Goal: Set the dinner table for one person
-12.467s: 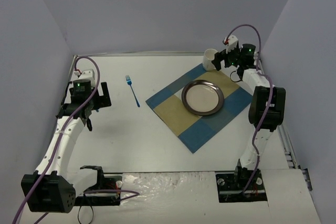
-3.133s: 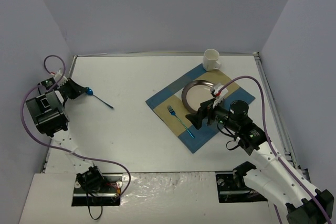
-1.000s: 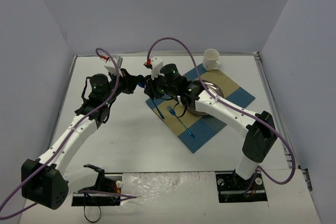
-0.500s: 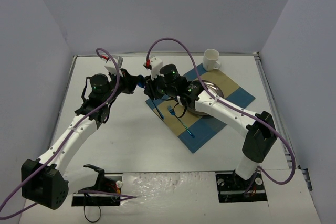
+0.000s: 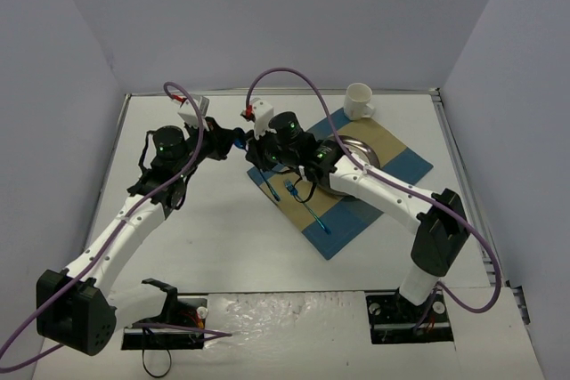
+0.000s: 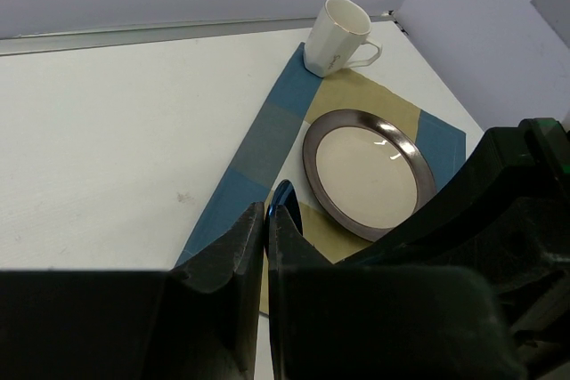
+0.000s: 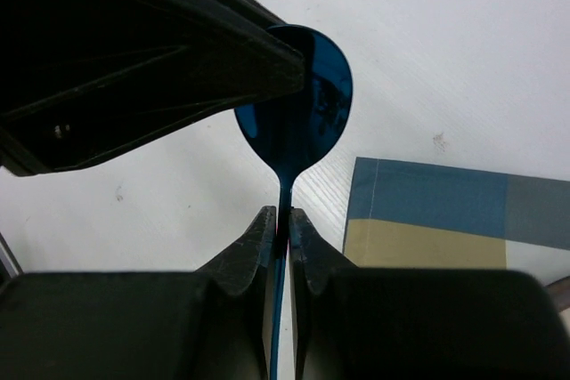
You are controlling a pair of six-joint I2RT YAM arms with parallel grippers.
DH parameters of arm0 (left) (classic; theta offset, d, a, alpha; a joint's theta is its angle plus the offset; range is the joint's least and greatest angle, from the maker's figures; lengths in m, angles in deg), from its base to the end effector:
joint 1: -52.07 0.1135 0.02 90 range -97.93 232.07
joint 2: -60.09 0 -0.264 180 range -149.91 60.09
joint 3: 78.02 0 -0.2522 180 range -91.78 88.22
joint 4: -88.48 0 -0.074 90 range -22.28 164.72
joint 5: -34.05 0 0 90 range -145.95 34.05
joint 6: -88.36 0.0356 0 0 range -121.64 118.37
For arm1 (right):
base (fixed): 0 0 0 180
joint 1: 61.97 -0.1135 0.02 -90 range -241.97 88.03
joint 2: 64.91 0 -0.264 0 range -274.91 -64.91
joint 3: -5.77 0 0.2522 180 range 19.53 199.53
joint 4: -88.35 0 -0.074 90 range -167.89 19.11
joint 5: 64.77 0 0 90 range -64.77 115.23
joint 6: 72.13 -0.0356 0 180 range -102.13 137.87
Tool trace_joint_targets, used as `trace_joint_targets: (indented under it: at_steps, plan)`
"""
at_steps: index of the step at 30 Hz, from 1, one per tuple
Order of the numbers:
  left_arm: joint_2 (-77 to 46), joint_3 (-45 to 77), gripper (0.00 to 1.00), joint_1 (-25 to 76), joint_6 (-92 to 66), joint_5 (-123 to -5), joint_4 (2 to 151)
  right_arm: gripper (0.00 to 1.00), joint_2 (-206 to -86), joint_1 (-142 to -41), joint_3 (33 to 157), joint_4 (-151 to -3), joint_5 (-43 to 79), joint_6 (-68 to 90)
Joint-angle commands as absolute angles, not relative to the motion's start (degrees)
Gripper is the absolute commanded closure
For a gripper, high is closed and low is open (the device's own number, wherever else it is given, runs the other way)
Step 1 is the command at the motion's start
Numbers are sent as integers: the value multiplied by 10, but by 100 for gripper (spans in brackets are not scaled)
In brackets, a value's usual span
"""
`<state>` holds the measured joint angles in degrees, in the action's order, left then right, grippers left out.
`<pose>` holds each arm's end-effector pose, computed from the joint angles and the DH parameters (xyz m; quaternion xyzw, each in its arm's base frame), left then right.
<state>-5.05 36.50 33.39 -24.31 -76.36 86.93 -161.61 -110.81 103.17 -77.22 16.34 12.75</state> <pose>0.2504 -0.0978 0.3523 0.0994 0.7071 -0.3615 0.5995 0.2651 0.3116 0.3529 -0.3364 0.7100 0.3336 0.5210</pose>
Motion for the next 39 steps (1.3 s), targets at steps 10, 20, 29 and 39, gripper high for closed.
trace_joint_targets:
  at_steps: [10,20,29,39]
  plan:
    - [-38,352,40,334,-235,-777,906,100,-1523,-1106,987,-781,246,226]
    - [9,329,15,336,-196,-708,838,100,-1470,-1012,902,-725,262,283]
    - [53,320,9,348,-109,-590,780,100,-1489,-847,898,-681,258,389]
    - [35,301,5,348,-54,-495,716,100,-1615,-717,961,-675,258,508]
